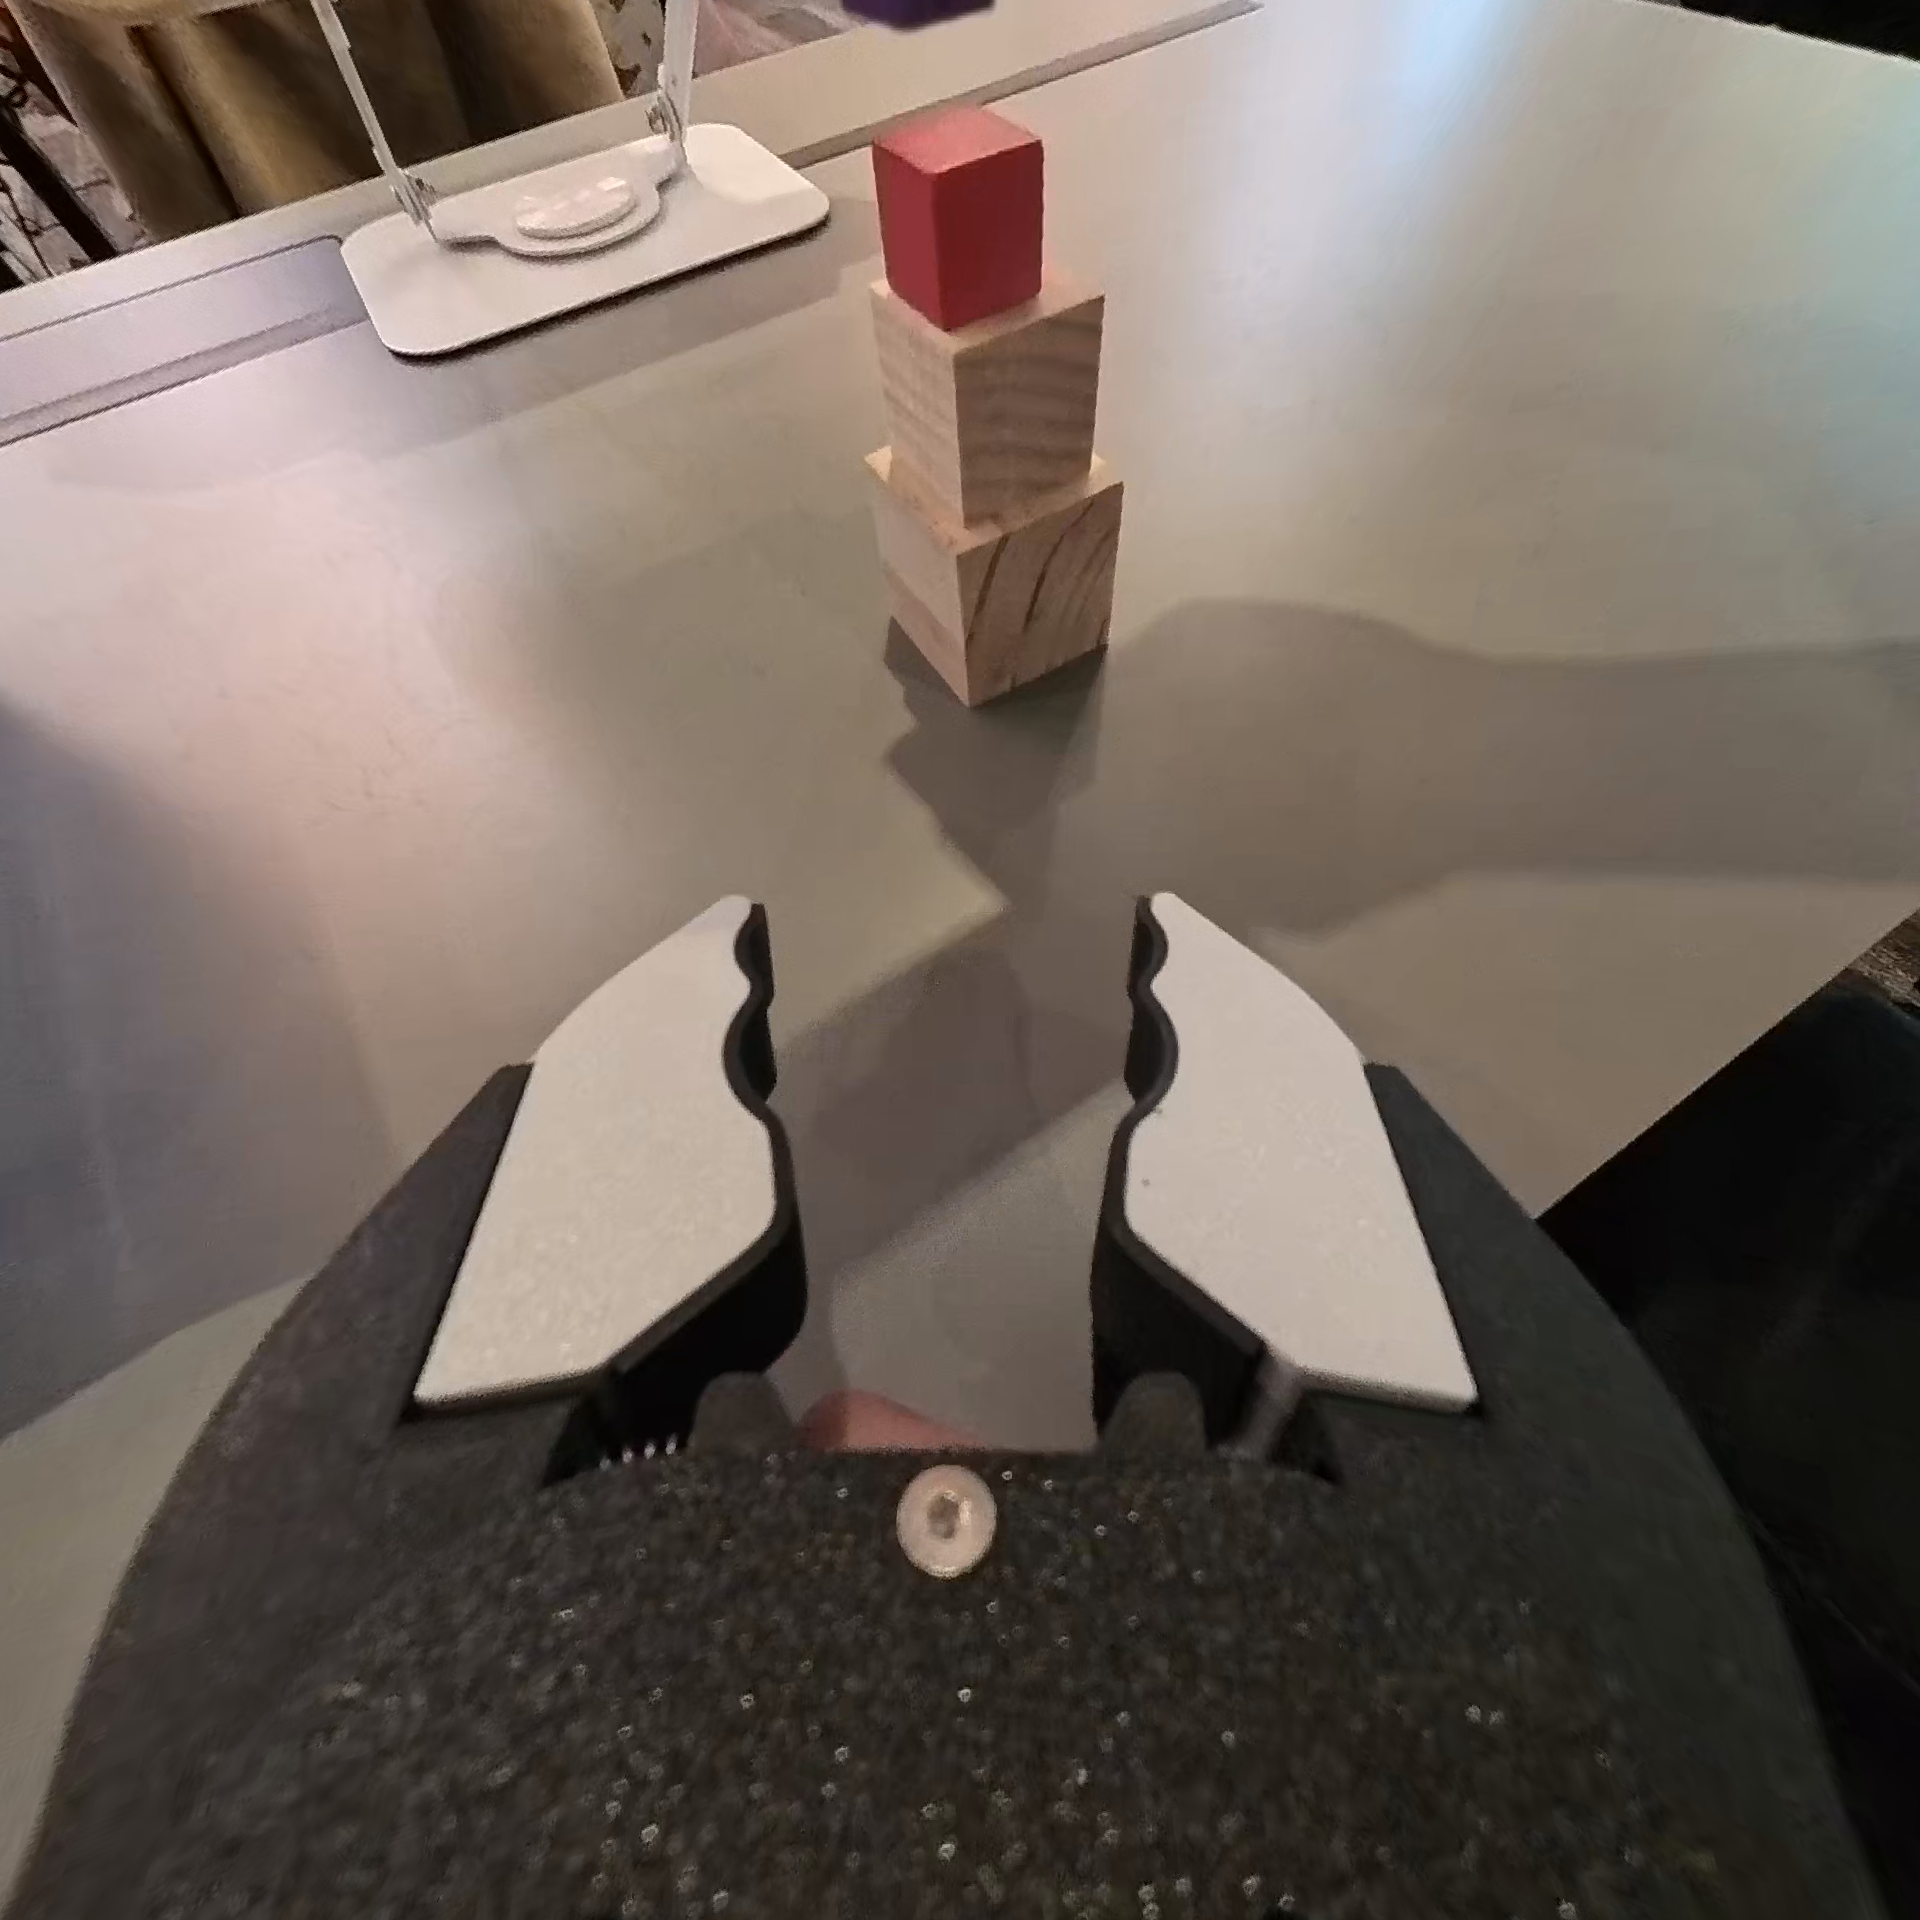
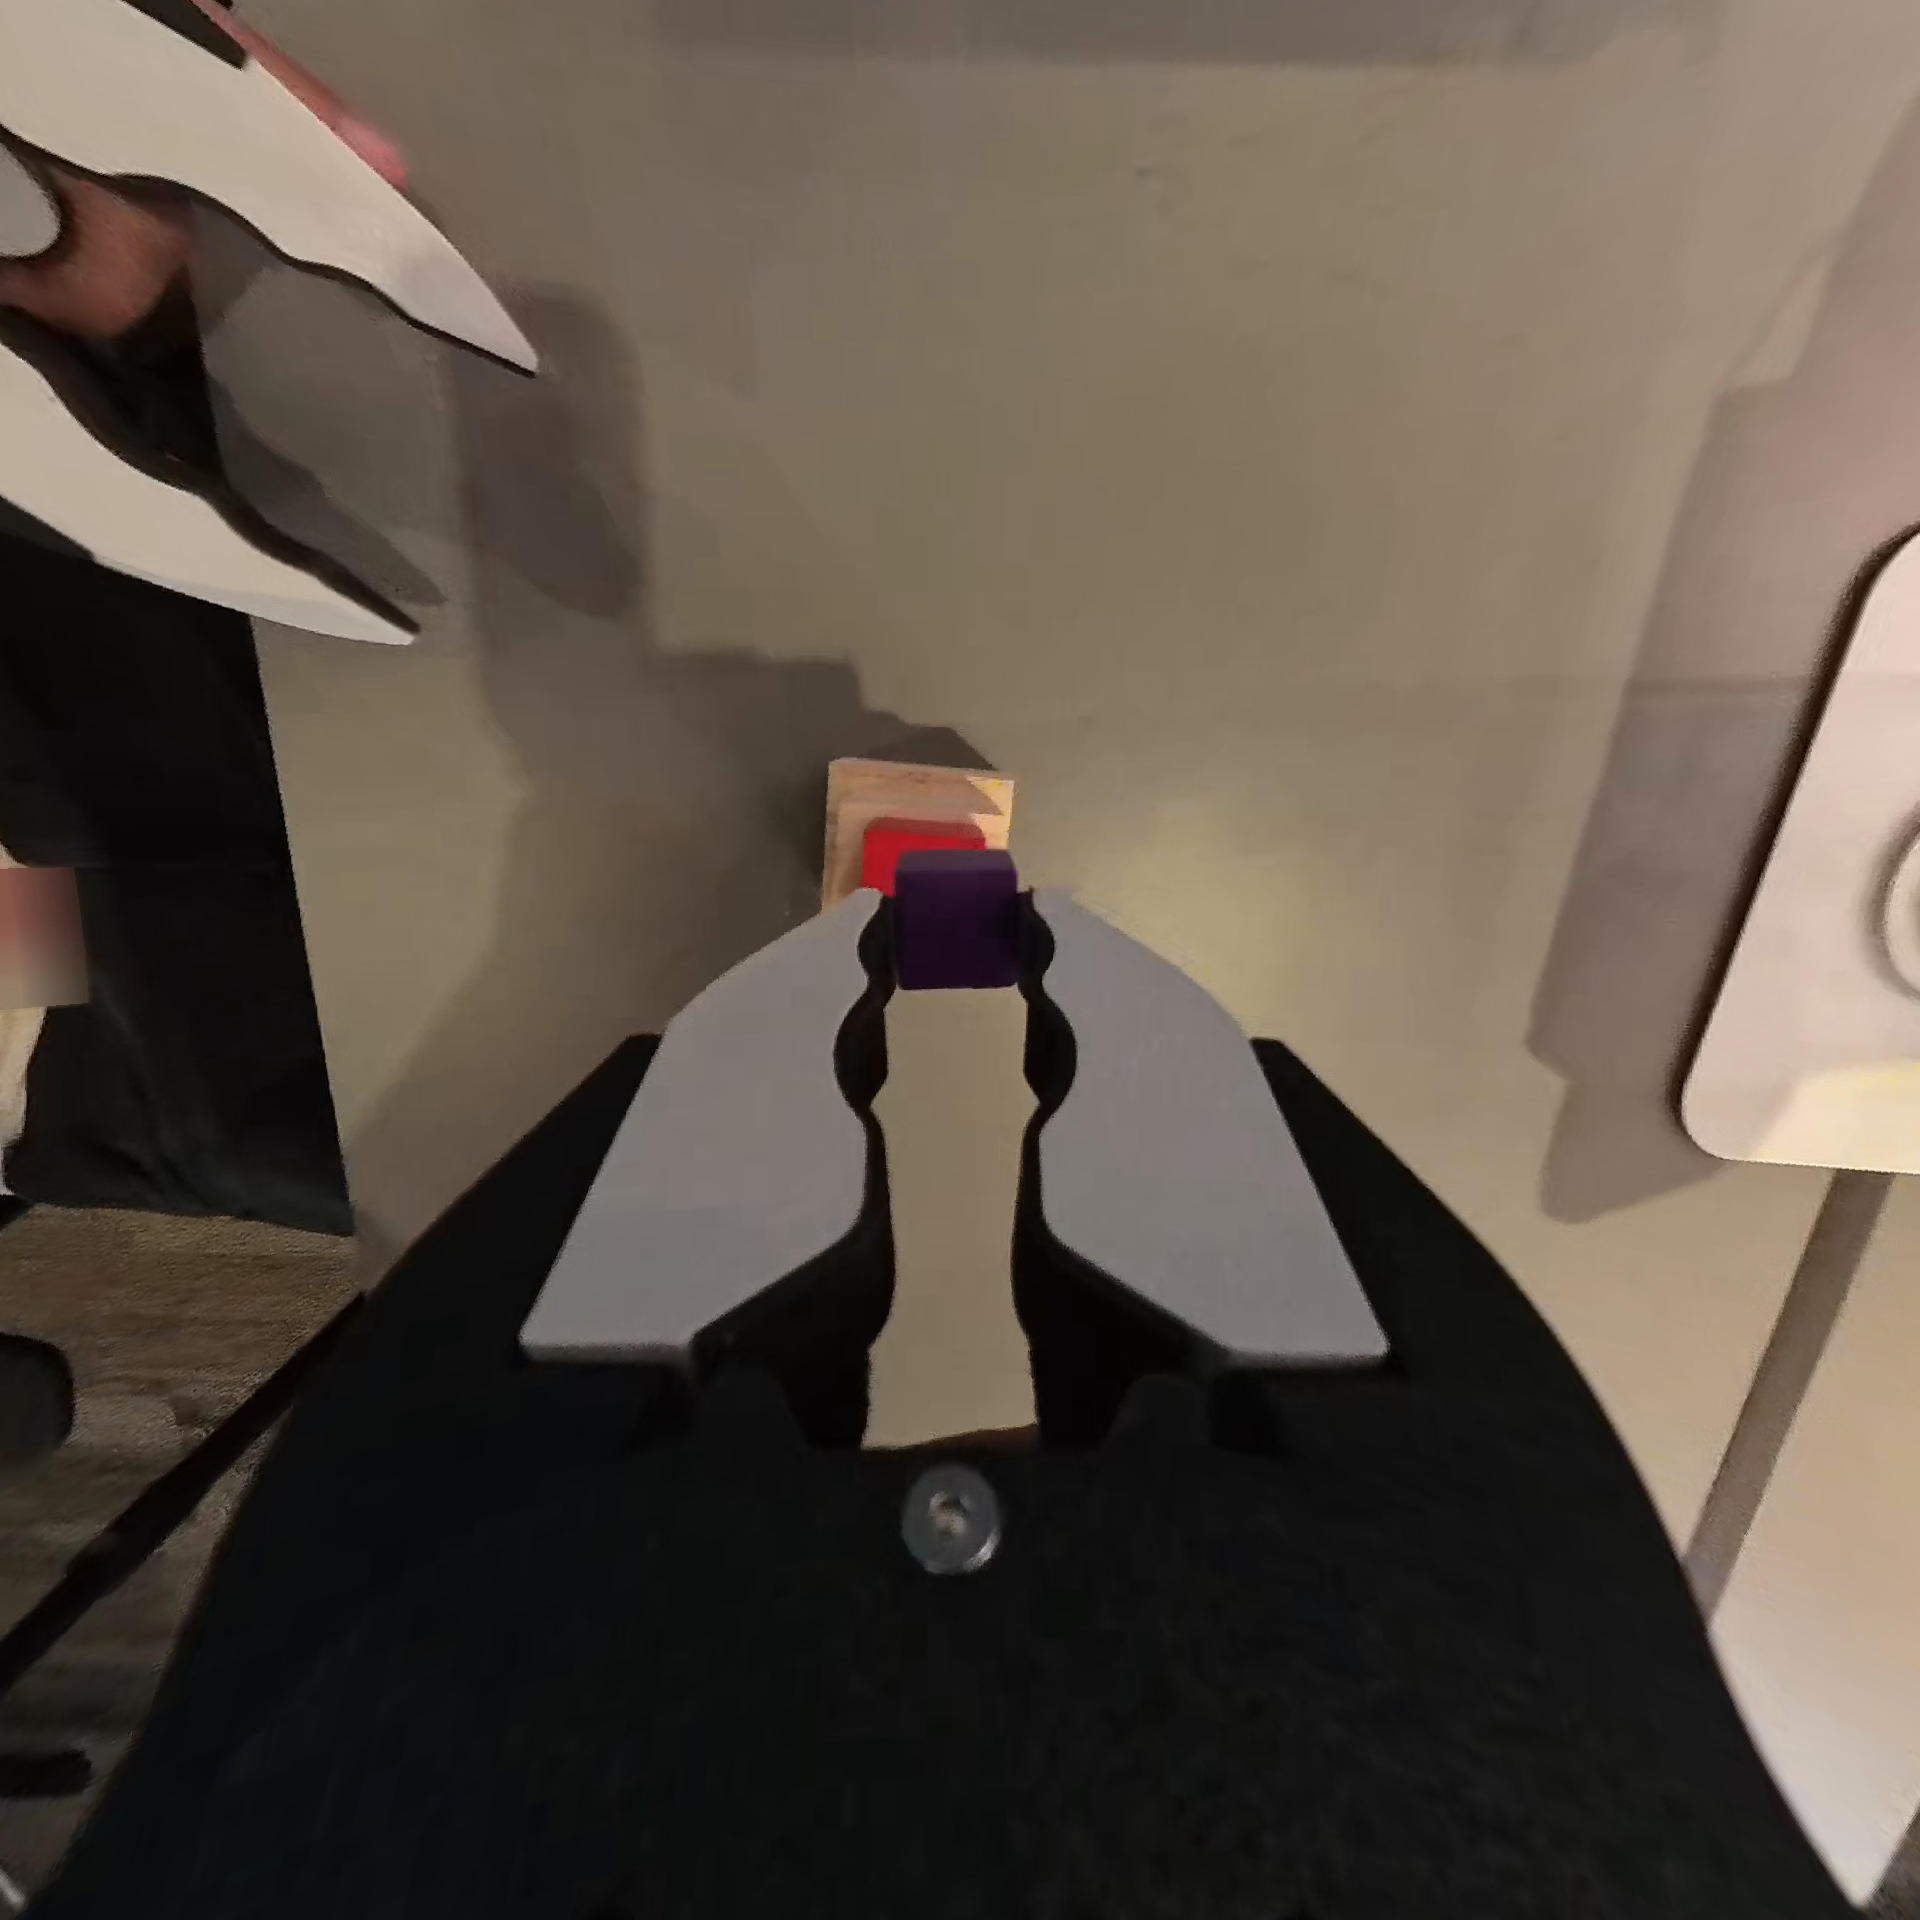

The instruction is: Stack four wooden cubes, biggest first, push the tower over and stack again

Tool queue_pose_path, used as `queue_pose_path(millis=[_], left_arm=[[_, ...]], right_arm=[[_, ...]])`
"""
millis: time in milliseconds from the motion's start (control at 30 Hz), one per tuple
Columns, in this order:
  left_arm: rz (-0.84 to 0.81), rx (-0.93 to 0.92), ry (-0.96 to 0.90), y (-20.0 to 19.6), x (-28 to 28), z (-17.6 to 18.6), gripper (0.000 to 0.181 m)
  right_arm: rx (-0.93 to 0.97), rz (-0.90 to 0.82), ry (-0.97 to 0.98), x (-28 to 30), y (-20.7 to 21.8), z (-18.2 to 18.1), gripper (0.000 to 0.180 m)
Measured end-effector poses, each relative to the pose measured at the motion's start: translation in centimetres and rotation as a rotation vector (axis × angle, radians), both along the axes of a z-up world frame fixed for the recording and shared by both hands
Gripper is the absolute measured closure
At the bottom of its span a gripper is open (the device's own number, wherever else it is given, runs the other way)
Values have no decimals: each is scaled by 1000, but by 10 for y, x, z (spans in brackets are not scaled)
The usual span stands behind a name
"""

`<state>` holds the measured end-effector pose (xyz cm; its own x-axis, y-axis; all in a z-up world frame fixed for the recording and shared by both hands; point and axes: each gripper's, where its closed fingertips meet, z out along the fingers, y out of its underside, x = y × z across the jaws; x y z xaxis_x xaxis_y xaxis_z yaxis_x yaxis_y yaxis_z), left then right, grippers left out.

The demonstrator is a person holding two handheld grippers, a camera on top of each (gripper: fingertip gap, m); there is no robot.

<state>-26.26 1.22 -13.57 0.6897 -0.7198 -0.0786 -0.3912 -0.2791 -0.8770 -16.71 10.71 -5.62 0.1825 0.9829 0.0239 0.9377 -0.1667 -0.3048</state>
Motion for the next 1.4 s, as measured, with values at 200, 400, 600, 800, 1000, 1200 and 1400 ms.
queue_pose_path(millis=[200, 400, 600, 800, 1000, 1200, 1400], left_arm=[[-14, -13, 4, -1, 3, -3, 115], [-20, -13, 11, -3, 5, -3, 115], [-14, -12, 15, -3, 3, -4, 115], [32, -9, -9, 6, -10, 1, 115], [102, -25, -62, 17, -23, 2, 116], [112, -26, -36, 16, -14, -5, 116], [116, 43, 19, 9, -6, -3, 117]], right_arm=[[-20, -17, -6, 1, -3, -9, 158], [-29, -19, 8, -2, -6, -14, 158], [112, -39, 38, 6, -2, 16, 138], [490, -200, 285, 40, -34, 76, 134], [444, -703, 672, 84, -85, 25, 139], [386, -839, 668, 86, -103, -51, 139], [418, -866, 663, 82, -114, -70, 142]])
